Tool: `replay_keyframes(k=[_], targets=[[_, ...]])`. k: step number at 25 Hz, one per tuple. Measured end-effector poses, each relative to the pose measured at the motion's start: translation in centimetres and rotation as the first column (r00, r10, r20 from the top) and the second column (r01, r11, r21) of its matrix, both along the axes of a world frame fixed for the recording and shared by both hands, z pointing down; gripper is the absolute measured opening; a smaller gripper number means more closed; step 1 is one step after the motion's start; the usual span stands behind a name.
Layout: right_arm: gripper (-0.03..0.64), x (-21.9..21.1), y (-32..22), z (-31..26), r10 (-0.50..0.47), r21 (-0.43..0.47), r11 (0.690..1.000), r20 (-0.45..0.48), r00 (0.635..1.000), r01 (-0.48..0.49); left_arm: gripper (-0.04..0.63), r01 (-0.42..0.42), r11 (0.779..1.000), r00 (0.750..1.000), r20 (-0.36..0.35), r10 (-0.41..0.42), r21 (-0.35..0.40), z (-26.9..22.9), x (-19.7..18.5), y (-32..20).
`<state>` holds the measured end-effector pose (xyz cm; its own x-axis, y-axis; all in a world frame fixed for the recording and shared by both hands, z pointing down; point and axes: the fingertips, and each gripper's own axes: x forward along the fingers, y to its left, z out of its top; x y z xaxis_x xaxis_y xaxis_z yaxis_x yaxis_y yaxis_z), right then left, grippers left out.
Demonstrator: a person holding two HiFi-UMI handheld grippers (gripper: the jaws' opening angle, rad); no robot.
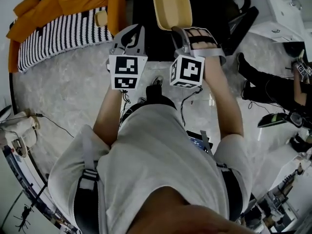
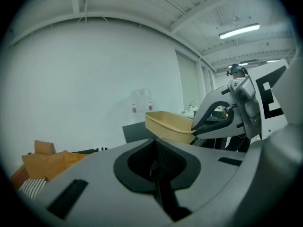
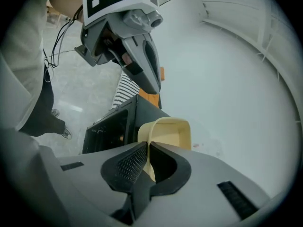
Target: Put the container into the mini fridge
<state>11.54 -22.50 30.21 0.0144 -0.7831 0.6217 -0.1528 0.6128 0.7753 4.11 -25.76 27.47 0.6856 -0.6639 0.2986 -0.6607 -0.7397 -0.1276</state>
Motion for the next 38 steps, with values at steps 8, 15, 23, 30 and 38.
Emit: replay_keyframes(k=[8, 15, 23, 30, 38], targets=[[0.051, -3.6, 2.7, -0.5, 0.069, 0.038, 0.997, 0.041, 0.997, -0.071, 0.012, -0.004, 0.999, 0.961, -0.277, 0.014, 0.037, -2.5, -5.3, 4.0], [0.049, -4.1, 7.9, -0.5, 0.112, 0.049, 0.992, 0.035, 0.993, -0.114, 0.012, -0.046, 0.998, 0.909, -0.414, 0.055, 0.032, -3.2, -6.6, 7.8], [0.049, -4.1, 10.8, 0.7, 0.101, 0.027, 0.994, 0.042, 0.994, -0.102, 0.012, -0.080, 0.995, 0.799, -0.601, 0.025, -0.065, -3.2, -7.1, 10.0], [0.049, 0.7, 12.5, 1.9, 0.055, 0.002, 0.998, 0.088, 0.995, -0.056, 0.012, -0.038, 0.996, 0.804, -0.595, -0.016, -0.078, -1.9, -1.8, 12.1], [0.044, -1.0, 14.9, 1.4, -0.049, 0.010, 0.999, 0.129, 0.990, 0.048, 0.012, 0.062, 0.985, 0.789, -0.596, -0.148, -0.162, -0.9, -3.8, 13.7]])
